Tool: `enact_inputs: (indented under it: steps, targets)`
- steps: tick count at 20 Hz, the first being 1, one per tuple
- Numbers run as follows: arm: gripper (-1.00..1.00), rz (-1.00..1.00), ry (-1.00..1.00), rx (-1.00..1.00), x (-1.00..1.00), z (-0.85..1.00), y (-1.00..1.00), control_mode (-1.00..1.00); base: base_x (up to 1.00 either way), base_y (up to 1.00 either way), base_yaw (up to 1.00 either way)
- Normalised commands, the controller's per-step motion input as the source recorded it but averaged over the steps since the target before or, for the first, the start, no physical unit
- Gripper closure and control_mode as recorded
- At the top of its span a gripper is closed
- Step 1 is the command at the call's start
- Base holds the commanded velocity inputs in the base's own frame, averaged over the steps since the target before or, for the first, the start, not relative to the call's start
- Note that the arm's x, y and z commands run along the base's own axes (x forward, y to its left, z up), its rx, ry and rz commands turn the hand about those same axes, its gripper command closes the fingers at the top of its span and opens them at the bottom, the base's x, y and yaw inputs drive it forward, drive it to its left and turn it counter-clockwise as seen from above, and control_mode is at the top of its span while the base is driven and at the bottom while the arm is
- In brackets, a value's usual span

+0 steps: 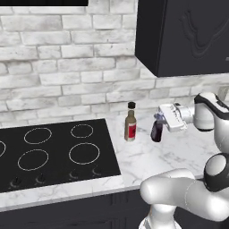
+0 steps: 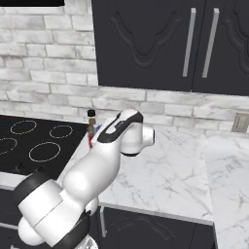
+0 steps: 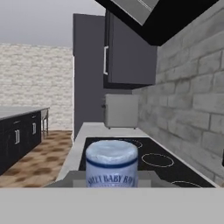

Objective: Take 2 condiments from the cabinet and move them on the counter near the stove.Make sure the condiments are lined up with each other, next to each other.

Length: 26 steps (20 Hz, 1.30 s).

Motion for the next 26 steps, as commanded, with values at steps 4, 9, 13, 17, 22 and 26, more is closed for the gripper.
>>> enact_inputs:
  steps: [4, 9, 13, 17, 22, 26]
  targets:
    - [1.00, 0.01, 0.00, -0.02, 0.00, -0.07, 0.23, -1.00, 0.00, 0.00, 0.00]
    - [1.00, 0.00, 0.01, -0.01, 0.11, -0.06, 0.14, -1.00, 0.00, 0.00, 0.00]
    - [1.00, 0.00, 0.01, 0.00, 0.16, -0.07, 0.15, -1.00, 0.00, 0.00, 0.00]
    - [1.00, 0.00, 0.00, 0.00, 0.21, -0.08, 0.15, -1.00, 0.00, 0.00, 0.00]
    - [1.00, 0.00, 0.00, -0.01, 0.14, -0.09, 0.13, -1.00, 0.00, 0.00, 0.00]
    - [1.00, 0.00, 0.00, -0.01, 0.12, -0.09, 0.12, -1.00, 0.00, 0.00, 0.00]
